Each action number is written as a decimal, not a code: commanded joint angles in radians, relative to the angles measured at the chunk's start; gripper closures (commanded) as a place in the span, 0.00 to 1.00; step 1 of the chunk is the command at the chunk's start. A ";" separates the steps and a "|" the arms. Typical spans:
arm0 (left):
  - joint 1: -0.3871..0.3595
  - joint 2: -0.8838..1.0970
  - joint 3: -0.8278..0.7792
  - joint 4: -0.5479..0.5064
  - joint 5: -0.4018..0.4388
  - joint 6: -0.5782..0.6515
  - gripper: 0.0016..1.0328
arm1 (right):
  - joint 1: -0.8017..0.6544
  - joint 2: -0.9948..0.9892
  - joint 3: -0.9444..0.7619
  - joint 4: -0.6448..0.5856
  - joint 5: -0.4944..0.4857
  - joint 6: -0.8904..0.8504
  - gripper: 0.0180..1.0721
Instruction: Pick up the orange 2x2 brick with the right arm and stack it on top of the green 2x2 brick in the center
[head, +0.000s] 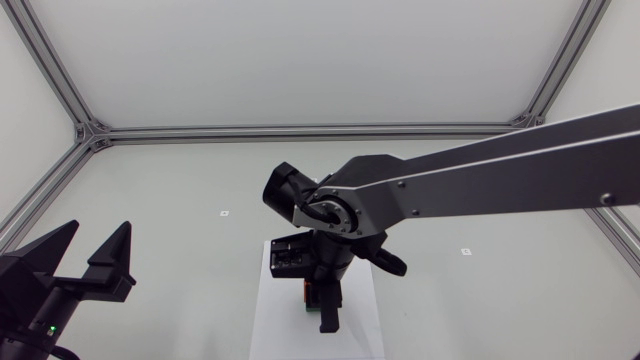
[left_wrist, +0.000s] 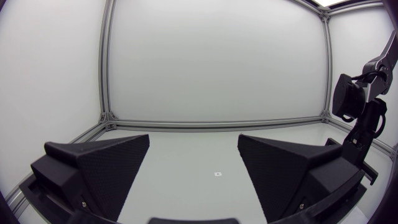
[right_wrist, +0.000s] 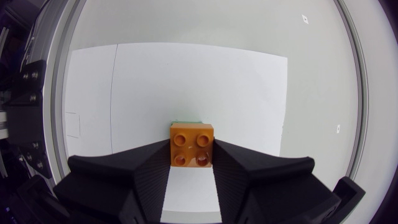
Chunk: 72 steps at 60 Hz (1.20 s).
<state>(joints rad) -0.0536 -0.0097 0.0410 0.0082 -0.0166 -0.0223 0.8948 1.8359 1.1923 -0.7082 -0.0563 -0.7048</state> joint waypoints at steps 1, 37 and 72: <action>-0.009 -0.003 -0.041 -0.011 0.003 0.005 0.04 | -0.007 0.033 0.018 -0.023 -0.005 -0.018 0.75; -0.011 -0.003 -0.041 -0.011 0.003 0.005 0.04 | -0.010 0.042 0.023 -0.037 -0.005 -0.001 0.75; -0.011 -0.003 -0.041 -0.011 0.003 0.005 0.04 | -0.008 0.059 0.035 -0.036 -0.013 0.034 0.75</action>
<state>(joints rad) -0.0566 -0.0097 0.0410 0.0082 -0.0166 -0.0227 0.8867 1.8610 1.2076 -0.7338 -0.0601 -0.6811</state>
